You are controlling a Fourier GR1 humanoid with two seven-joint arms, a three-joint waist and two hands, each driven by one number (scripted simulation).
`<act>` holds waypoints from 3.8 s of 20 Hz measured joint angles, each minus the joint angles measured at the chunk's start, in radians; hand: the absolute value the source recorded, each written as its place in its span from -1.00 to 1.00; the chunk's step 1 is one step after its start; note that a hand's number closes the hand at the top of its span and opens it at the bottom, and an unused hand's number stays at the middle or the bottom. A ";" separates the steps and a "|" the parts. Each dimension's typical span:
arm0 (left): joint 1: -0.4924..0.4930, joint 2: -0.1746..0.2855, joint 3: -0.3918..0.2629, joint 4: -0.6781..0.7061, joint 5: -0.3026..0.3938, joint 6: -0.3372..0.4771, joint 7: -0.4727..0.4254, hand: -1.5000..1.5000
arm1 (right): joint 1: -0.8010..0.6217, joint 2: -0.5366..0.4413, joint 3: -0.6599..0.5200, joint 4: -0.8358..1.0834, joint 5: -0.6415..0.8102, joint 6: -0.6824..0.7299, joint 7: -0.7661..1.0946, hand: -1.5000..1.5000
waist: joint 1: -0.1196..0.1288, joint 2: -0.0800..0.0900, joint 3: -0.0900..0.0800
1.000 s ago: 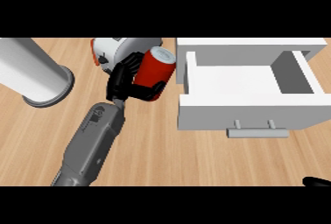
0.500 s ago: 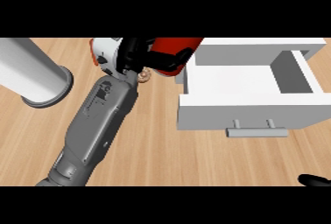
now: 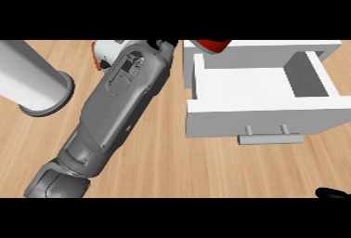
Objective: Pick up the can, place it into the drawer and close the drawer
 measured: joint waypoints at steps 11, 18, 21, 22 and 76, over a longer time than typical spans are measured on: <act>-0.251 -0.002 -0.078 0.264 0.110 0.075 -0.003 1.00 | -0.047 -0.021 -0.007 0.008 -0.021 -0.004 0.022 -1.00 | -0.028 0.007 0.001; -0.335 -0.002 -0.136 0.398 0.171 0.114 -0.042 1.00 | -0.083 -0.040 0.002 0.025 -0.022 0.000 0.039 -1.00 | -0.053 0.015 0.002; -0.348 -0.002 -0.170 0.429 0.199 0.155 -0.054 -1.00 | -0.110 -0.053 0.007 0.028 -0.022 -0.003 0.061 -1.00 | -0.062 0.016 0.002; -0.363 -0.002 -0.170 0.447 0.202 0.164 -0.055 -1.00 | -0.112 -0.050 0.011 0.025 -0.014 -0.009 0.063 -1.00 | -0.062 0.017 0.002; -0.347 0.097 -0.172 0.483 0.346 0.204 -0.157 -1.00 | -0.745 -0.104 0.390 1.306 1.067 -0.455 -0.368 -1.00 | 0.063 0.006 0.000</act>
